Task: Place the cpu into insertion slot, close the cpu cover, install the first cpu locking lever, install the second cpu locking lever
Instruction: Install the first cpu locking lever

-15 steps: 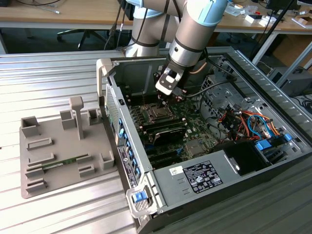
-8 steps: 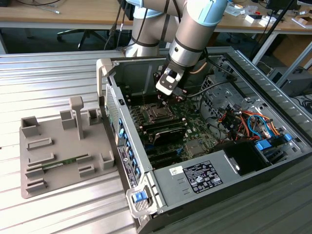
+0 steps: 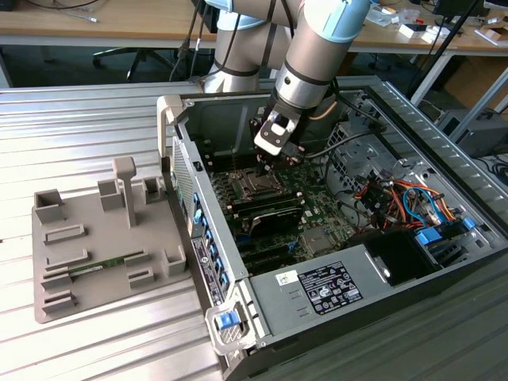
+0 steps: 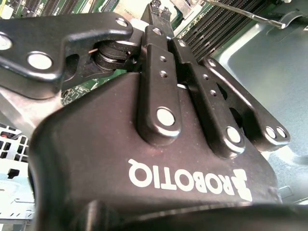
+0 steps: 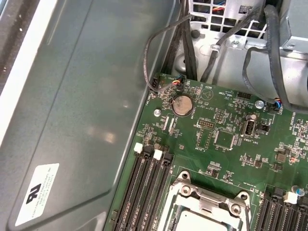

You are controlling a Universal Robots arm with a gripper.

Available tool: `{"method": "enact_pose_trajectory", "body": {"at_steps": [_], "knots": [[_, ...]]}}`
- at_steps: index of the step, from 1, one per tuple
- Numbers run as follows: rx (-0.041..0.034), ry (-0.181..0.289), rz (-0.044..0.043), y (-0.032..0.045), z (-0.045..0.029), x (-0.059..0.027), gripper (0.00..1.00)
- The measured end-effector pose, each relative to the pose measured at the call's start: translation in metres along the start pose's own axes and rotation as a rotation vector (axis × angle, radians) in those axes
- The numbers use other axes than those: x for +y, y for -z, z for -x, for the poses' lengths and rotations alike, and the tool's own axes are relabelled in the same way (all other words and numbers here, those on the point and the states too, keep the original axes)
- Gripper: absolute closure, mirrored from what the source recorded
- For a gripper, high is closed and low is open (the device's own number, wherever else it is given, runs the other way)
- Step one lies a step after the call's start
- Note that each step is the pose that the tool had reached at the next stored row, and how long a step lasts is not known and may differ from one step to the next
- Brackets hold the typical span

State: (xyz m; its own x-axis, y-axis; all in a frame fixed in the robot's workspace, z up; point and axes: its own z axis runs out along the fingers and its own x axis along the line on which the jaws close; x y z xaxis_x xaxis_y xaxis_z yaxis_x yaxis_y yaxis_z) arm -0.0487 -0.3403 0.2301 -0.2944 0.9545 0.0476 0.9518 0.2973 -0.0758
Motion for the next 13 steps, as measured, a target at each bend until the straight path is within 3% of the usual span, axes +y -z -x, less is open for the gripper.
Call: {"method": "enact_pose_trajectory", "body": {"at_steps": [13], "knots": [[-0.0017,0.022,-0.001,0.0,0.0,0.0,0.9]]}}
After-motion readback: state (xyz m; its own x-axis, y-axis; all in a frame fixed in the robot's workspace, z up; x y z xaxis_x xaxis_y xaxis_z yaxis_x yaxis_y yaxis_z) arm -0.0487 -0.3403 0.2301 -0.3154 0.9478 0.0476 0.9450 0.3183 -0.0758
